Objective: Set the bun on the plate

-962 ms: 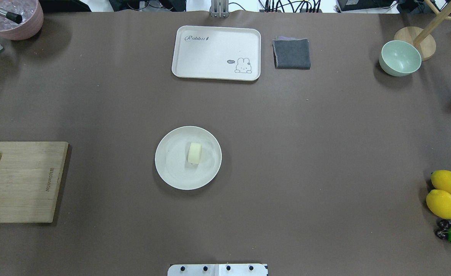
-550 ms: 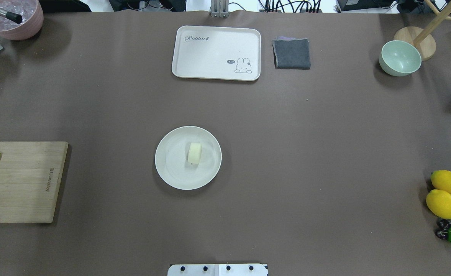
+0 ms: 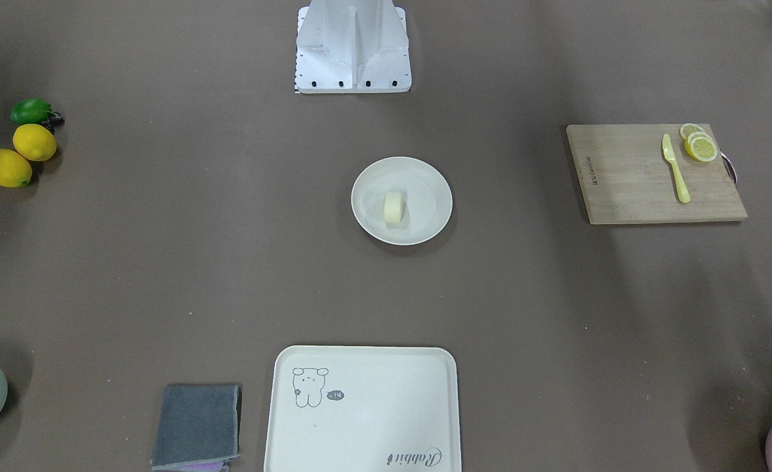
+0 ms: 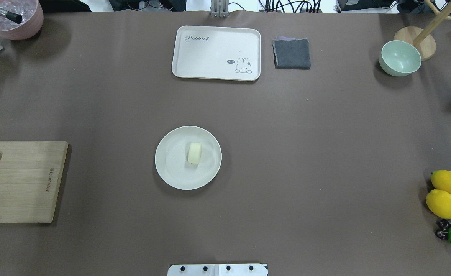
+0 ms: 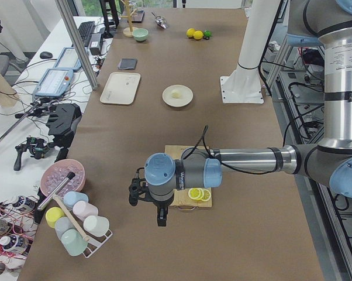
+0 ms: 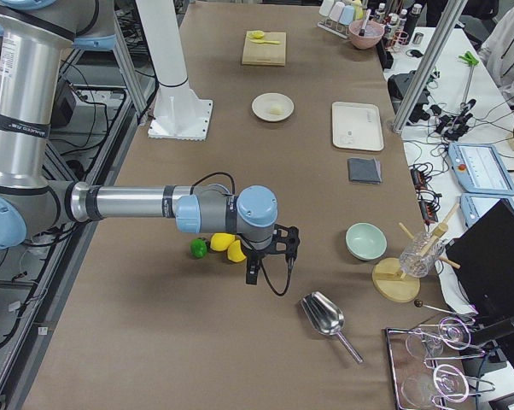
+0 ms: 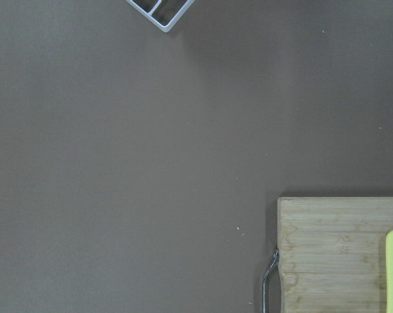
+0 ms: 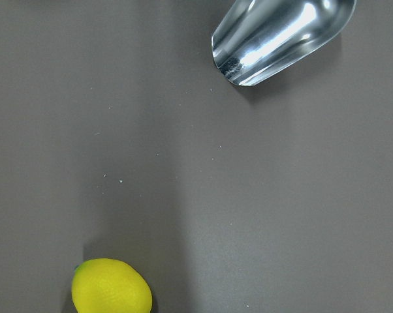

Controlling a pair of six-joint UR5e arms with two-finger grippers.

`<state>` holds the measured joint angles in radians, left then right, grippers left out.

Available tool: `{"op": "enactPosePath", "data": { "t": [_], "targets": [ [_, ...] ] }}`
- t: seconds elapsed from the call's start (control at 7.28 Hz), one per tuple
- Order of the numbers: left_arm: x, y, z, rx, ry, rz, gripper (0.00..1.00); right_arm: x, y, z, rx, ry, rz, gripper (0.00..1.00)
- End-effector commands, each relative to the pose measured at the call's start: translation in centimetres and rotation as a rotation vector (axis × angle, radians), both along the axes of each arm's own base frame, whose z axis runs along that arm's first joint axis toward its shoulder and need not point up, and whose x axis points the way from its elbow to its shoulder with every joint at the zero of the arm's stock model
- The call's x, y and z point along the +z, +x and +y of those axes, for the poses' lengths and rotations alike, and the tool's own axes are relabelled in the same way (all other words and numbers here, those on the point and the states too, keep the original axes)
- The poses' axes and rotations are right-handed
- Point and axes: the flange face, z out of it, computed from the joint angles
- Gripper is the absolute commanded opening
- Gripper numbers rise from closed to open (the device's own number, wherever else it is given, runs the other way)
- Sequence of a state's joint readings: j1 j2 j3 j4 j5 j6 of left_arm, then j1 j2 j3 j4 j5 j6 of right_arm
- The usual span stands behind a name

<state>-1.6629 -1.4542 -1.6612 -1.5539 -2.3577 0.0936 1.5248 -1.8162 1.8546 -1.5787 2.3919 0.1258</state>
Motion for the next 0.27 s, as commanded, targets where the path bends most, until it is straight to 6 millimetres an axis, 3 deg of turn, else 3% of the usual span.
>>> {"op": "enactPosePath", "data": {
  "t": [0.0, 0.14],
  "targets": [
    [0.0, 0.0, 0.0, 0.0, 0.0, 0.0, 0.98, -0.01, -0.01, 0.0, 0.0, 0.0, -0.001, 1.0],
    [-0.03, 0.01, -0.01, 0.0, 0.002, 0.001, 0.98, -0.01, -0.01, 0.0, 0.0, 0.0, -0.001, 1.0]
  ]
}}
